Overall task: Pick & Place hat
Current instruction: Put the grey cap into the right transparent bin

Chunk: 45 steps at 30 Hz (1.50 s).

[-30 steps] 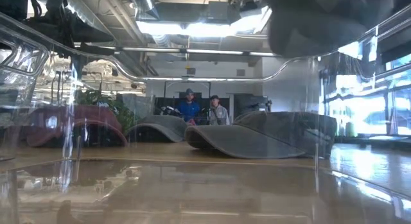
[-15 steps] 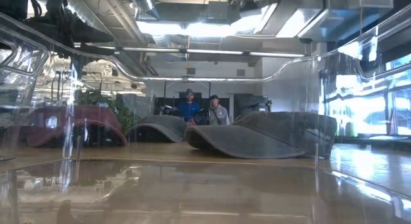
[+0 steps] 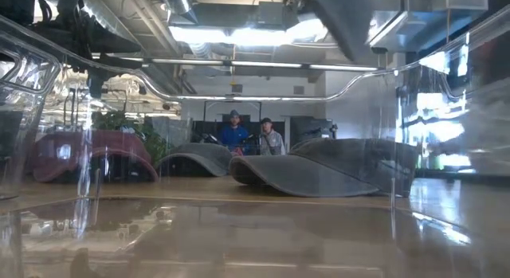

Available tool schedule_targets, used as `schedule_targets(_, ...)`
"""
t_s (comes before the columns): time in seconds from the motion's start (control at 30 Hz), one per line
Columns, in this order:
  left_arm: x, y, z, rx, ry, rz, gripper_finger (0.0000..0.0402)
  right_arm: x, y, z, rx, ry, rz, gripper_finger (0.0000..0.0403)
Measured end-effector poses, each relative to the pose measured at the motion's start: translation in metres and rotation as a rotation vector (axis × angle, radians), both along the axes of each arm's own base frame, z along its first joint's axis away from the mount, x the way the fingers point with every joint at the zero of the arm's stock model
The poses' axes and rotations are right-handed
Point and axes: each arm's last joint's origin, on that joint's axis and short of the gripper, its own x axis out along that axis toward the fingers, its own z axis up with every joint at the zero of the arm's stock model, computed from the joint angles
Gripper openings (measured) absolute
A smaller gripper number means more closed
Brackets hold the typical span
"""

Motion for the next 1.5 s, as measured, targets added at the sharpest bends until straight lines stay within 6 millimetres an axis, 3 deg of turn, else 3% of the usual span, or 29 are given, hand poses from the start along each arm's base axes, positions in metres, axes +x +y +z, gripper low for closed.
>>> schedule_targets(0.33,0.0,0.0,0.0,0.0,0.0,0.0,0.0161,0.032,0.008,-0.055,-0.033,0.132,-0.024,0.0039)
schedule_targets(0.5,0.0,0.0,0.0,0.0,0.0,0.0,0.0164,0.042,0.002,-0.065,-0.032,0.159,-0.036,0.0084)
schedule_targets(0.93,0.0,0.0,0.0,0.0,0.001,0.0,0.0164,0.055,-0.018,-0.065,-0.007,0.186,-0.047,0.0134)
schedule_targets(1.13,0.0,0.0,0.0,0.001,0.001,0.0,0.0162,0.06,-0.028,-0.064,0.027,0.203,-0.045,0.0194)
schedule_targets(1.33,0.0,0.0,0.0,0.0,0.005,0.0,0.0164,0.055,-0.046,-0.046,0.08,0.211,-0.087,0.0238)
schedule_targets(1.5,0.0,0.0,0.0,0.0,0.005,0.001,0.0162,0.034,-0.063,-0.022,0.089,0.218,-0.194,0.0245)
